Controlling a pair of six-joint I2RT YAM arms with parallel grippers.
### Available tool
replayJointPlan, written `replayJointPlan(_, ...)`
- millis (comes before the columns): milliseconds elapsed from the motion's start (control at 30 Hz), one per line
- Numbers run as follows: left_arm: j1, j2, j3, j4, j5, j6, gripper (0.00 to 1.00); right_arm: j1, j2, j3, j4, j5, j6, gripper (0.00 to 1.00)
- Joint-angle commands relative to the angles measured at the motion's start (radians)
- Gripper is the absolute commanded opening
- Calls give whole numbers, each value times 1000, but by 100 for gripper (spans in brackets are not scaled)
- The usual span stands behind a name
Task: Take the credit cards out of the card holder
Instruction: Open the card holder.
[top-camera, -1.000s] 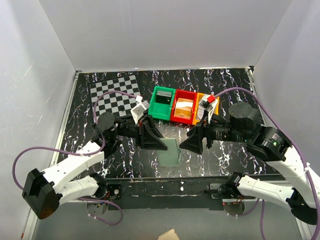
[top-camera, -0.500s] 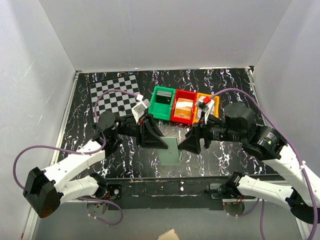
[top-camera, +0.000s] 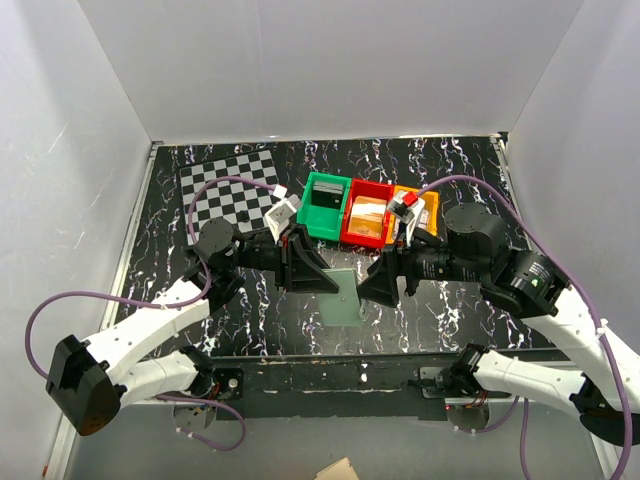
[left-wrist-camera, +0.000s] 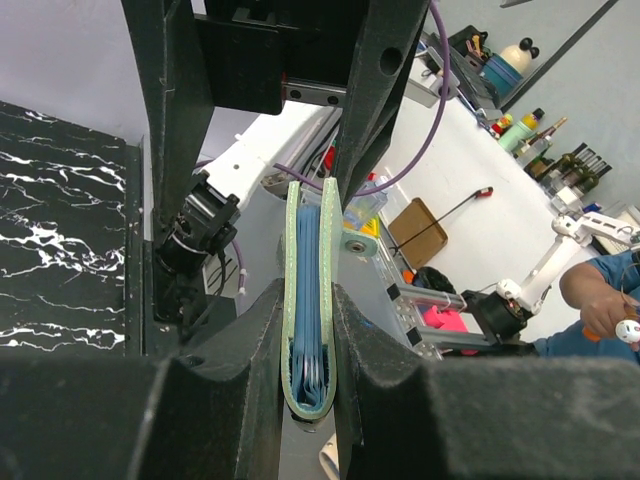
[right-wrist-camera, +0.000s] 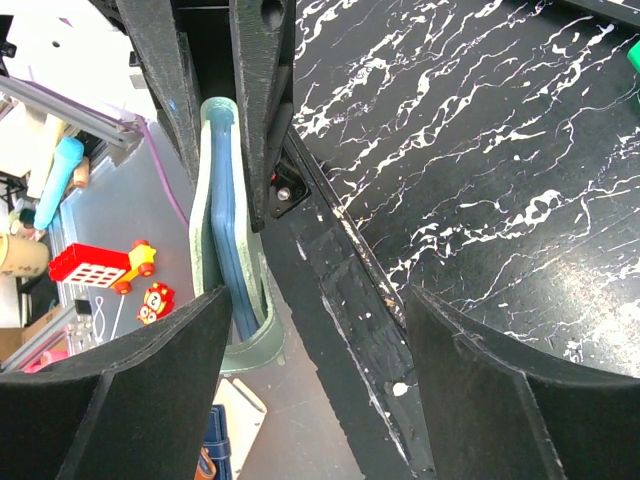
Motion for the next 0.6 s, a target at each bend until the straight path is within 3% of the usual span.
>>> replayJointPlan(0, 2, -11, 39, 9, -54, 15, 0, 6, 3, -16, 43, -27, 8, 79)
replayJointPlan(167, 1, -2, 34, 48, -62, -5, 0, 6, 10, -42, 90, -100, 25, 76)
replayJointPlan(400, -1, 4, 10, 126, -84, -40, 0, 6, 23, -76, 149, -183, 57, 63)
replayJointPlan(567, 1, 1, 0, 126, -79, -36, 0, 6, 15, -82, 161, -168, 63, 45)
